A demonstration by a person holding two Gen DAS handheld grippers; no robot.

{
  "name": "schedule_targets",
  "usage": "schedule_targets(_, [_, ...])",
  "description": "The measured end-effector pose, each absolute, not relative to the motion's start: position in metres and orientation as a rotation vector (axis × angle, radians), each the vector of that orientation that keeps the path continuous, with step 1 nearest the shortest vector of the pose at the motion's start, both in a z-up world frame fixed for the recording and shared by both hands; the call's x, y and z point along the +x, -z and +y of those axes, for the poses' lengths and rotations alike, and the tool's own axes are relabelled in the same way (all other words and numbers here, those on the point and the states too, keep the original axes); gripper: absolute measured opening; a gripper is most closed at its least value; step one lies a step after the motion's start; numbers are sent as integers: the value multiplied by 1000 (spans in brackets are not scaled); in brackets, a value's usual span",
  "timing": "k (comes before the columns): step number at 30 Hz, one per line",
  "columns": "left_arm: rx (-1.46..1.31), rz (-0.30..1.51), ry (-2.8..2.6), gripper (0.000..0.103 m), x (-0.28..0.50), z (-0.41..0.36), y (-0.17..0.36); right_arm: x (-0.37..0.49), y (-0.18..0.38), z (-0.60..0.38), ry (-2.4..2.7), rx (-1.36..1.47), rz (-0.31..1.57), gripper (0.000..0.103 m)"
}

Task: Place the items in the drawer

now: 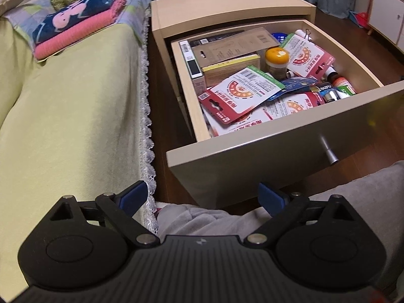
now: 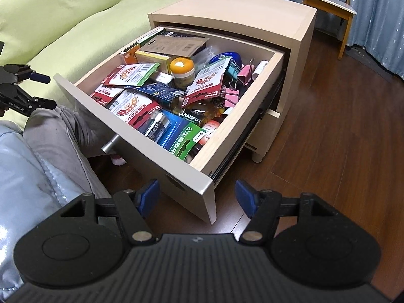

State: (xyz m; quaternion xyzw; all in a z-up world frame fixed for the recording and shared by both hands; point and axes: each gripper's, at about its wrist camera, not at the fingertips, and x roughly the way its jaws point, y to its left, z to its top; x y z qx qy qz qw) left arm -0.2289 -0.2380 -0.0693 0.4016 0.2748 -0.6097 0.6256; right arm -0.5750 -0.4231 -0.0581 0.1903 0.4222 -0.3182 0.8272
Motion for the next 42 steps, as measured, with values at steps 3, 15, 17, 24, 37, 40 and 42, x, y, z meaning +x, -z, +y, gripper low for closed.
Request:
schedule_targets(3, [930, 641, 1403, 85, -234, -245, 74, -572, 59, -423, 674, 397, 908, 63])
schedule_targets(15, [901, 653, 1423, 73, -231, -251, 77, -563, 65, -423, 659, 369, 962, 30])
schedule_targets(17, [896, 655, 1424, 68, -231, -251, 77, -562, 65, -423, 659, 365, 964, 30])
schedule_targets(24, [878, 659, 1427, 65, -230, -254, 77, -561, 65, -424, 666, 366, 968, 30])
schedule_targets(37, [860, 663, 1418, 64, -230, -257, 80, -562, 64, -419, 679, 364, 959, 30])
schedule_targets(40, [857, 662, 1417, 64, -230, -257, 81, -563, 64, -418, 681, 363, 956, 30])
schedule_targets(42, [855, 661, 1417, 64, -230, -258, 81, -563, 64, -418, 682, 360, 955, 30])
